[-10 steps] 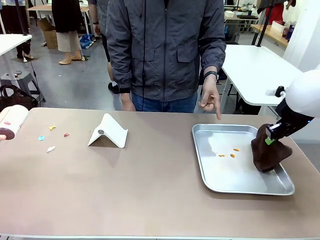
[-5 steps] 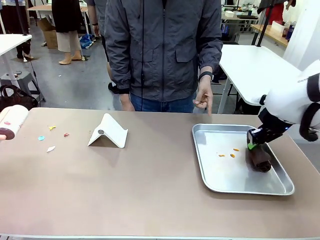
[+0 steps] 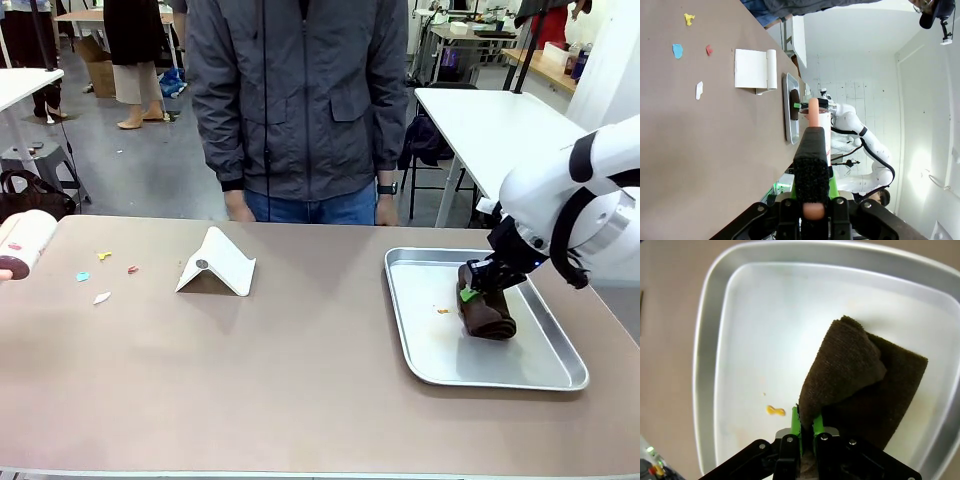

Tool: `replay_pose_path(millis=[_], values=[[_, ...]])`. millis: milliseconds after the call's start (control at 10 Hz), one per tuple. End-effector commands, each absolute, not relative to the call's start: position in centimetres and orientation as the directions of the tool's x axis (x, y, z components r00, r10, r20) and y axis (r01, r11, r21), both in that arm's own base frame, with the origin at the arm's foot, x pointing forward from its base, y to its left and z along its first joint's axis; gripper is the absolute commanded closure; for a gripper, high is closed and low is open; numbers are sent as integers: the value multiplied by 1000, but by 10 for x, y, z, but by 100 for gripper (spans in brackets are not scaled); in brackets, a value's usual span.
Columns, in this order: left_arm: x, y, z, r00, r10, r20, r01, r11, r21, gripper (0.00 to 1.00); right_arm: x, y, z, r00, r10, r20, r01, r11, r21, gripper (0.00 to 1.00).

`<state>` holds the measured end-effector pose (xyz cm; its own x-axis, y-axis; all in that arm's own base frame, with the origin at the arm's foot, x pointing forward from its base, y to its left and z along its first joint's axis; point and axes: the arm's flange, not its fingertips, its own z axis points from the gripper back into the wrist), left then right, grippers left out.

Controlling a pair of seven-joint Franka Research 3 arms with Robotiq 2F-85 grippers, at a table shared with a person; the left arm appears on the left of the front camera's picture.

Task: Clean the surface of the table.
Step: If a person points to the right, clean the right side of the table with your right hand, and if they point to the left, clean the left side with your left hand.

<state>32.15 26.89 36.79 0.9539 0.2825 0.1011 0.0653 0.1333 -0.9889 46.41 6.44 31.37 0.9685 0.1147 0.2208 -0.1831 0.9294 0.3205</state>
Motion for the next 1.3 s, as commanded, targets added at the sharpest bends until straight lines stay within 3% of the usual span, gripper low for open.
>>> replay_pose_path(millis=[0,500,1000,1200], values=[[318,267,371,953,282,108,72,134,-988,100,472,79,307,961,130,246,-218,902,373,90],[318,267,371,953,282,108,72,134,-988,100,471,132,310,947,191,259,-285,870,402,90],[318,267,371,953,282,108,72,134,-988,100,463,140,305,890,414,190,-450,864,226,90],[318,267,371,953,282,108,72,134,-988,100,464,131,307,891,416,182,-447,874,190,90]])
